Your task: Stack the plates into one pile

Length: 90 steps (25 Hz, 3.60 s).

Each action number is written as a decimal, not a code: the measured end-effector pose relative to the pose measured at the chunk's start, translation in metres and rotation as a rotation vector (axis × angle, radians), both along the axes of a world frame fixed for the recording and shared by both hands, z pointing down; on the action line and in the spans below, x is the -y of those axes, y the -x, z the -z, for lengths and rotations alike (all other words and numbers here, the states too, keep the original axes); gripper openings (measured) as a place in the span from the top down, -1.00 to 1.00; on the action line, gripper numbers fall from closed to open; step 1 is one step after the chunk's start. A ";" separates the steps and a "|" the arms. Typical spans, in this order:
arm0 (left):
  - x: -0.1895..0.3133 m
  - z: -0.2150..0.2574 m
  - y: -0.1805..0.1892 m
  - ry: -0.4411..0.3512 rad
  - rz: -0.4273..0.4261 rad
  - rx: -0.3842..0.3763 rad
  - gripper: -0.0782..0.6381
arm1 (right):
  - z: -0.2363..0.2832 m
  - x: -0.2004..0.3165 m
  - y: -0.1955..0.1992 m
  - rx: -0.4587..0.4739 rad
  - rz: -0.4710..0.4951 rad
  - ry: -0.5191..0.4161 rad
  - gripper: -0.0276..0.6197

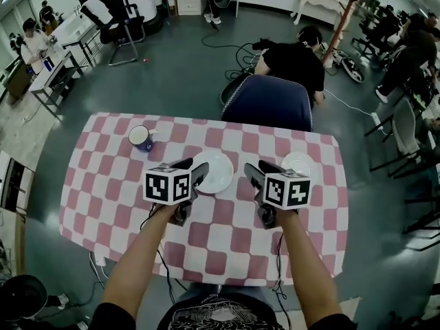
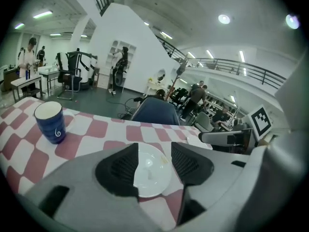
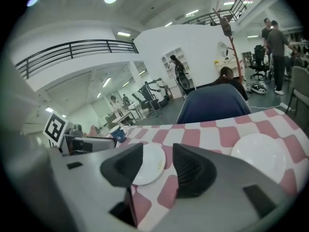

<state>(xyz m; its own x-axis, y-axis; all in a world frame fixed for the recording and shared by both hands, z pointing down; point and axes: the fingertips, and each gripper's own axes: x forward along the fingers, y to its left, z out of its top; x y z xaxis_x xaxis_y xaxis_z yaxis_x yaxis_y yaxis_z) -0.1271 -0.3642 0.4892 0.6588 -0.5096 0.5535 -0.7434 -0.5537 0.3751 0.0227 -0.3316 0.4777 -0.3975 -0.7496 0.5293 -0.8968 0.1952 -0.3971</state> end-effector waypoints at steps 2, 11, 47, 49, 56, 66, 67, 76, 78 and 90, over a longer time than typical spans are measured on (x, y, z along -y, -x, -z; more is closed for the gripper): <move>-0.004 0.012 -0.005 -0.037 -0.024 0.001 0.17 | 0.013 -0.010 -0.007 -0.004 -0.036 -0.028 0.30; -0.025 0.056 -0.025 -0.188 -0.105 -0.006 0.16 | 0.062 -0.061 -0.040 -0.093 -0.177 -0.147 0.24; -0.045 0.041 -0.285 -0.193 -0.310 0.017 0.09 | 0.075 -0.100 -0.274 -0.195 -0.210 -0.085 0.09; -0.041 0.027 -0.292 -0.163 -0.305 0.028 0.09 | 0.061 -0.090 -0.280 -0.176 -0.179 -0.062 0.09; -0.030 -0.021 -0.295 -0.026 -0.252 0.061 0.09 | 0.008 -0.061 -0.288 -0.068 -0.089 0.035 0.09; -0.016 -0.079 -0.298 0.210 -0.179 0.026 0.14 | -0.069 -0.041 -0.289 0.062 -0.012 0.197 0.11; -0.015 -0.084 -0.298 0.228 -0.174 0.024 0.14 | -0.076 -0.041 -0.288 0.070 -0.005 0.217 0.11; -0.022 -0.107 -0.304 0.358 -0.186 -0.019 0.12 | -0.108 -0.043 -0.280 0.160 0.035 0.320 0.12; -0.023 -0.107 -0.305 0.385 -0.178 -0.044 0.14 | -0.110 -0.041 -0.279 0.177 0.035 0.329 0.16; -0.026 -0.114 -0.301 0.381 -0.154 0.021 0.58 | -0.121 -0.040 -0.280 0.177 -0.024 0.370 0.72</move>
<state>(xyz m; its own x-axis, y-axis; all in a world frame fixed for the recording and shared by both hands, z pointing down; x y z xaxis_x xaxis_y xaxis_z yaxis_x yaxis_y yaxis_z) 0.1739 -0.3385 0.6032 0.6983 -0.1615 0.6973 -0.6719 -0.4837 0.5608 0.3031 -0.2916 0.5988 -0.4918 -0.5315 0.6897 -0.8107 -0.0096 -0.5855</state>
